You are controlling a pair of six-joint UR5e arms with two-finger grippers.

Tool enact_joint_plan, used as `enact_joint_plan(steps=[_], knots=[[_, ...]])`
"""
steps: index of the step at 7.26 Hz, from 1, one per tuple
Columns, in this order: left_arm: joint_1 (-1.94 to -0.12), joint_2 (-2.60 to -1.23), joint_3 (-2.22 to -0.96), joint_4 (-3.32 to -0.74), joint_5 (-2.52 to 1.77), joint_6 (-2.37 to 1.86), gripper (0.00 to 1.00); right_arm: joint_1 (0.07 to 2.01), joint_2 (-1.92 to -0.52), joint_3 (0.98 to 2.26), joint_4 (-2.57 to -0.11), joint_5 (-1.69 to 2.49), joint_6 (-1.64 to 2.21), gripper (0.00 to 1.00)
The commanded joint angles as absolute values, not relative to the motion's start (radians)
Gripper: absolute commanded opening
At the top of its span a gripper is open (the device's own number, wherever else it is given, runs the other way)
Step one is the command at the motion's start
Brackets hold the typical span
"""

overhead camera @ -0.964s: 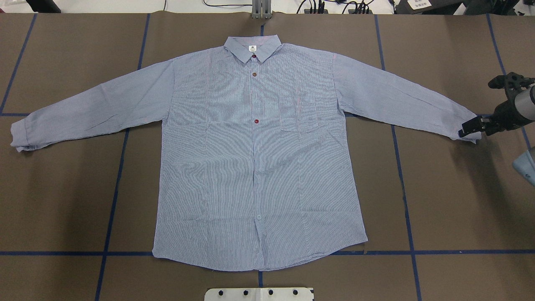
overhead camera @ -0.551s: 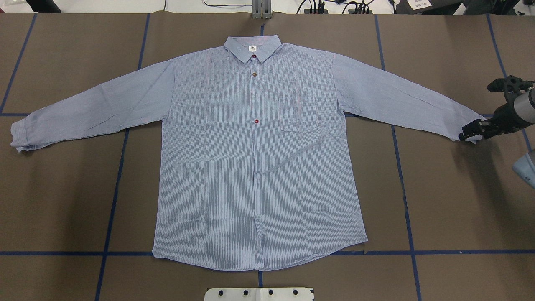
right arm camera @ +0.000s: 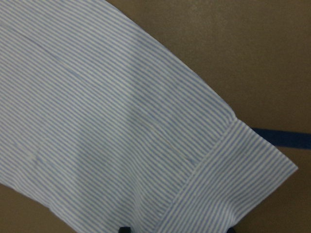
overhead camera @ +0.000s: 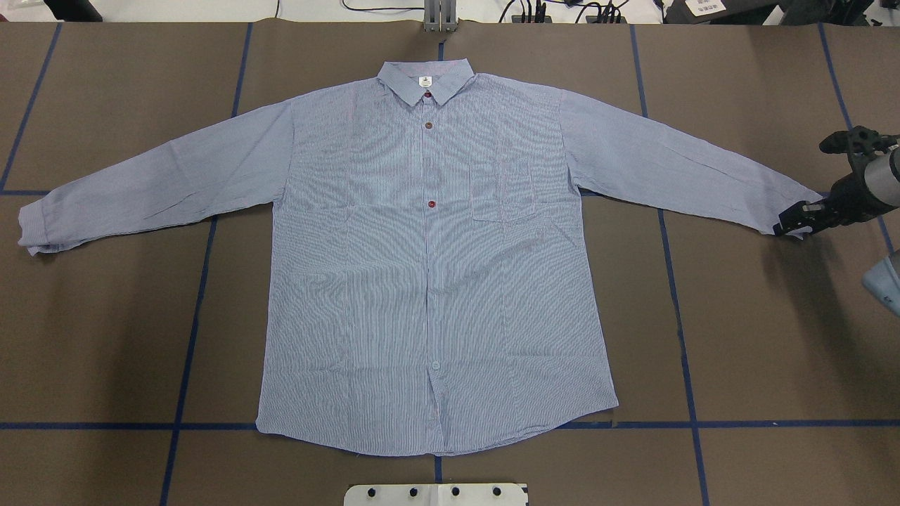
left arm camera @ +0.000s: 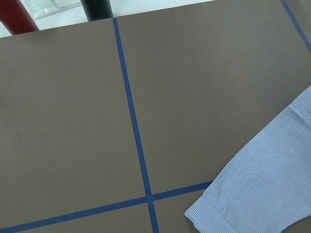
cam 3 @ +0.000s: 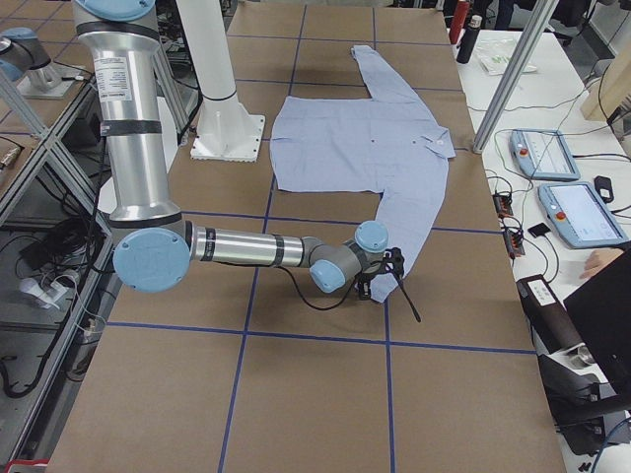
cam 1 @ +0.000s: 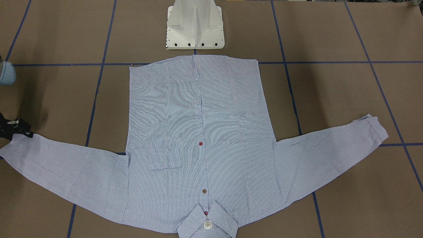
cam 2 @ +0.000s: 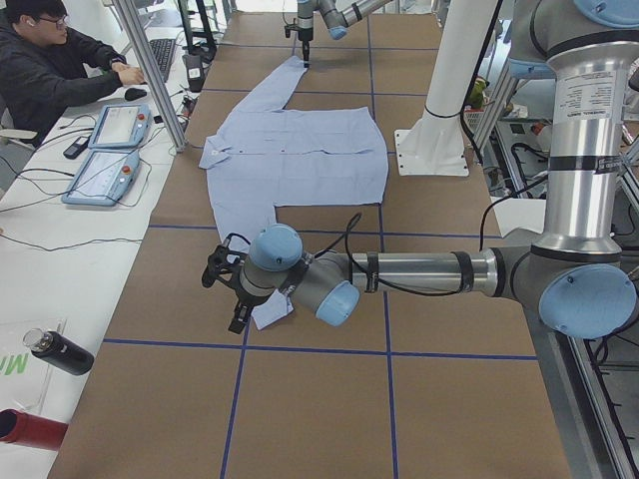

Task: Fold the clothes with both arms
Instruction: 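Lower the right gripper onto the sleeve cuff nearest it and grasp, then lift the cuff with the right gripper and carry it across the shirt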

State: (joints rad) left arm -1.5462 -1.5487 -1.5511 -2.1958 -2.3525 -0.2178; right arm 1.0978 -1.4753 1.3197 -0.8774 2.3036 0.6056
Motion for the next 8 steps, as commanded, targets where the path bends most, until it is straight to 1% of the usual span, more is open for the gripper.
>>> enact_joint_plan(steps=[1,3,4,6,8], knots=[[-1.546,-1.537,-1.552,-2.198,-2.353,-0.216,1.00,1.100,-1.474,1.341,-0.877,2.309,0.604,0.00],[-1.546,-1.536,-1.554,-2.198,-2.355,-0.216,1.00,1.106,-1.474,1.350,-0.877,2.310,0.604,0.00],[-1.546,-1.536,-1.554,-2.198,-2.353,-0.216,1.00,1.115,-1.474,1.376,-0.877,2.312,0.604,0.00],[-1.546,-1.536,-1.552,-2.198,-2.355,-0.218,1.00,1.167,-1.465,1.457,-0.920,2.376,0.604,0.00],[-1.546,-1.536,-1.552,-2.197,-2.353,-0.216,1.00,1.190,-1.451,1.579,-0.933,2.462,0.606,0.00]])
